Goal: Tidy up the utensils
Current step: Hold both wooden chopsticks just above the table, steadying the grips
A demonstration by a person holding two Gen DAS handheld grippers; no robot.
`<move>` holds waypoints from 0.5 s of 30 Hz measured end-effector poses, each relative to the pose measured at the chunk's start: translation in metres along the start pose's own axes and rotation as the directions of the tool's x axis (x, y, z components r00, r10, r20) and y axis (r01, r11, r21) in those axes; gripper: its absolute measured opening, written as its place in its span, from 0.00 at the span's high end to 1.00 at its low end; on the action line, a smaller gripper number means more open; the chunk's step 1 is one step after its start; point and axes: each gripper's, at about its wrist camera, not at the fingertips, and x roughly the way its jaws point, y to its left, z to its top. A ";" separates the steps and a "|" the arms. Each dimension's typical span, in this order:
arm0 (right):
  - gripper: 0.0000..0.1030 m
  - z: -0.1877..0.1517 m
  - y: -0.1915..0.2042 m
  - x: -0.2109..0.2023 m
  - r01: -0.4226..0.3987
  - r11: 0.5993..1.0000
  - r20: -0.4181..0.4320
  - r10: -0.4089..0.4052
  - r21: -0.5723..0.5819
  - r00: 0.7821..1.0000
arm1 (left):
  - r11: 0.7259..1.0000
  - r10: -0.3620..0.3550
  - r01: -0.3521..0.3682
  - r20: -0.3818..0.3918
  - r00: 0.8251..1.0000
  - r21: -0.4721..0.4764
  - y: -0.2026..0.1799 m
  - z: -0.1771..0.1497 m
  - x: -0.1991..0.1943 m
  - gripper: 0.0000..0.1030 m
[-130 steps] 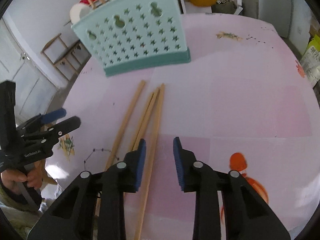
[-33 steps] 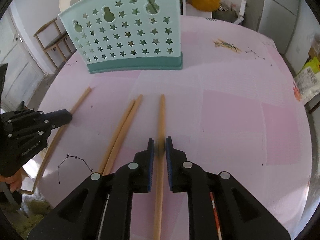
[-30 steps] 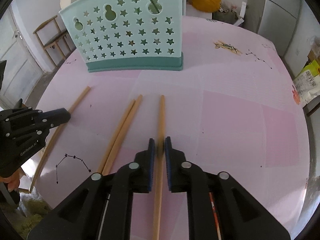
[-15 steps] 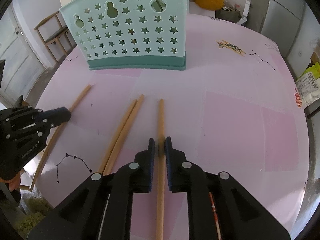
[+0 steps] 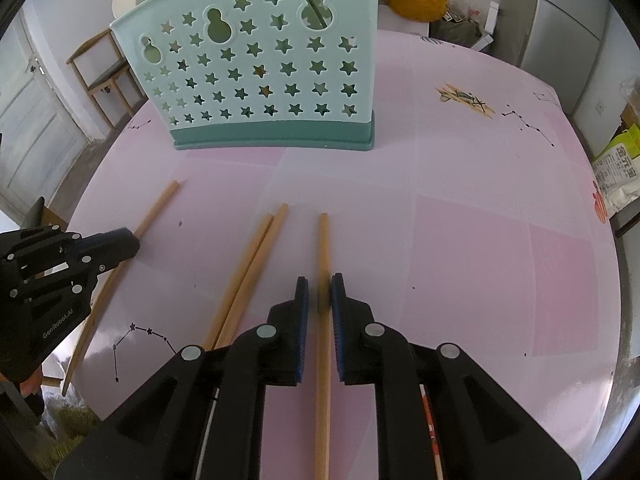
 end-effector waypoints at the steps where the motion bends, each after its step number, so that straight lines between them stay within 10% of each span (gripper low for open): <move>1: 0.88 0.000 0.000 0.000 0.000 1.000 0.000 0.000 0.000 1.000 | 1.000 0.000 0.000 0.000 1.000 0.000 0.000 0.000 0.000 0.95; 15: 0.88 0.000 0.000 0.000 -0.001 1.000 0.001 0.001 -0.001 1.000 | 1.000 0.003 -0.003 0.001 1.000 0.004 0.000 0.001 0.000 0.95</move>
